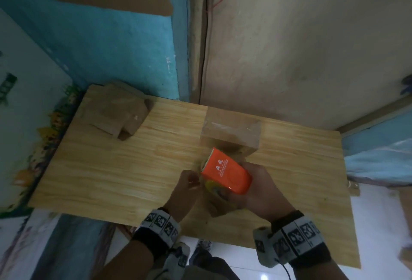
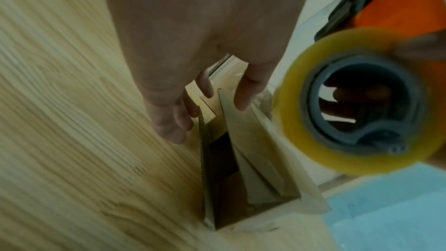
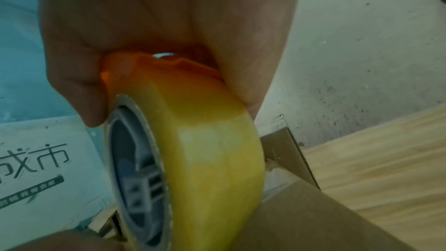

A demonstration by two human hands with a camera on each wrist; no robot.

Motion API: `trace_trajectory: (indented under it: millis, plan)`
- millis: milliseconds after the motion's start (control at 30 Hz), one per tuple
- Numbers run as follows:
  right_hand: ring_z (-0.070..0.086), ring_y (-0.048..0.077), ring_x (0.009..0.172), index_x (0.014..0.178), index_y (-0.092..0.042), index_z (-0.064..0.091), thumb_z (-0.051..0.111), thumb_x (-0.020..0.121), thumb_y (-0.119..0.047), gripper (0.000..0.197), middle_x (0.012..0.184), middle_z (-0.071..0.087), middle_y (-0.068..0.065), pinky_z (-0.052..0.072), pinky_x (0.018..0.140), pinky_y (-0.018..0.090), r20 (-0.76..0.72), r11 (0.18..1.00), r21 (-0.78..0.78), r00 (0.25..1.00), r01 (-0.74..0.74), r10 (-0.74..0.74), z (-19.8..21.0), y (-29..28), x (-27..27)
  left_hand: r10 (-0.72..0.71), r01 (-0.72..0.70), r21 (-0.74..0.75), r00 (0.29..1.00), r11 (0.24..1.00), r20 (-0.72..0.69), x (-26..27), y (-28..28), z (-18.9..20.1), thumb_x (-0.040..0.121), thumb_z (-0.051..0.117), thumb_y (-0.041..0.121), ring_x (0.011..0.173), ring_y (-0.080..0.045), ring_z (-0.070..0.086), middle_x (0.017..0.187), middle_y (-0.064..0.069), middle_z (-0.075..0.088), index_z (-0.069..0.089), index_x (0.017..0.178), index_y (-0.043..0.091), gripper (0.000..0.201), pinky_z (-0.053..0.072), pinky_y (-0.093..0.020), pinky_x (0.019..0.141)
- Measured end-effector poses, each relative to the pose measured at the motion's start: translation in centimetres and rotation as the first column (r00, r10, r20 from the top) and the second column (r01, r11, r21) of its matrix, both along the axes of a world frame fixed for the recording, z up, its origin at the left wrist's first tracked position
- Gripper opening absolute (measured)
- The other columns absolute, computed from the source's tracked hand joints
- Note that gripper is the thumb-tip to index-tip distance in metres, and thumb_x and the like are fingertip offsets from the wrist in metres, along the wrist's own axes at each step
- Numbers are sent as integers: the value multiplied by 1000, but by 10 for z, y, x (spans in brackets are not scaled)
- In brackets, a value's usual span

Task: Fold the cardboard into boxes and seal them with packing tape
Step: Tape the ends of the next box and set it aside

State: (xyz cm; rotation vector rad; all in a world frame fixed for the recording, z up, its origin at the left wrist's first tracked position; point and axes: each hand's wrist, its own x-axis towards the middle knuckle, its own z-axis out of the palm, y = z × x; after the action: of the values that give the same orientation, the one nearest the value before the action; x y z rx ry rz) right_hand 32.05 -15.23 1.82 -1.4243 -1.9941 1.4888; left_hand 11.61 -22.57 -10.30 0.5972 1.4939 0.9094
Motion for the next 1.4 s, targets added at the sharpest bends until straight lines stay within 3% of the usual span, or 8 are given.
trace_trajectory:
  millis: [167,333,533,633,767,833,1200,1400]
  plan:
    - [75,15,71,101,-25,71,98,67,-40,46,90,78,-3,59,59,33,-80,989,15,986,149,-147,16,0,17,-223,262,62,905,963,-363,14,1,29,52,81,51,125,-12,45,127,10,42,42,128,22,91,45,-23,98]
    - [66,7,61,91,-15,70,100,70,-17,36,76,72,0,51,53,22,-70,968,109,973,226,-219,36,6,41,-492,588,-210,371,781,-788,33,10,23,39,61,101,154,-28,-24,164,-11,-33,-24,157,7,173,-6,-59,125]
    - [67,16,67,91,-14,70,97,72,-12,33,78,73,3,50,56,23,-84,949,150,960,277,-267,39,8,54,-537,684,-342,86,644,-839,67,36,34,49,68,92,154,-41,-21,165,-23,-26,-28,154,6,167,0,-62,124]
    - [69,13,68,94,-14,71,97,73,-14,34,80,73,-1,53,56,21,-81,952,150,963,266,-257,39,7,59,-538,718,-301,120,628,-834,66,44,36,50,83,73,153,-44,-3,164,-23,-7,-13,153,15,153,23,-56,123]
    - [67,5,61,94,-11,69,95,75,-4,32,75,72,-7,52,52,18,-156,951,109,950,288,-270,41,7,61,-490,670,19,562,742,-667,43,39,26,42,96,52,144,-19,11,159,3,-7,1,151,34,145,43,-41,112]
    - [69,5,65,96,-12,69,94,75,-4,34,81,74,-11,53,53,18,-185,959,99,951,267,-246,42,6,63,-492,633,55,651,773,-578,31,31,13,43,98,51,145,-15,12,159,16,-22,-5,154,29,153,38,-34,115]
    - [78,24,80,106,-17,71,94,64,-45,56,100,78,2,65,62,49,-169,995,45,982,93,-84,35,0,36,-552,611,23,730,791,-403,8,21,-8,49,103,38,143,-8,31,162,13,20,-35,141,58,168,39,-36,116]
    - [74,5,81,102,-29,69,95,64,-34,46,94,76,-19,53,65,16,-153,995,99,988,-8,23,35,-2,23,-545,583,-21,745,812,-385,-11,12,-21,46,104,31,144,-9,32,158,13,21,-26,141,63,164,36,-33,116]
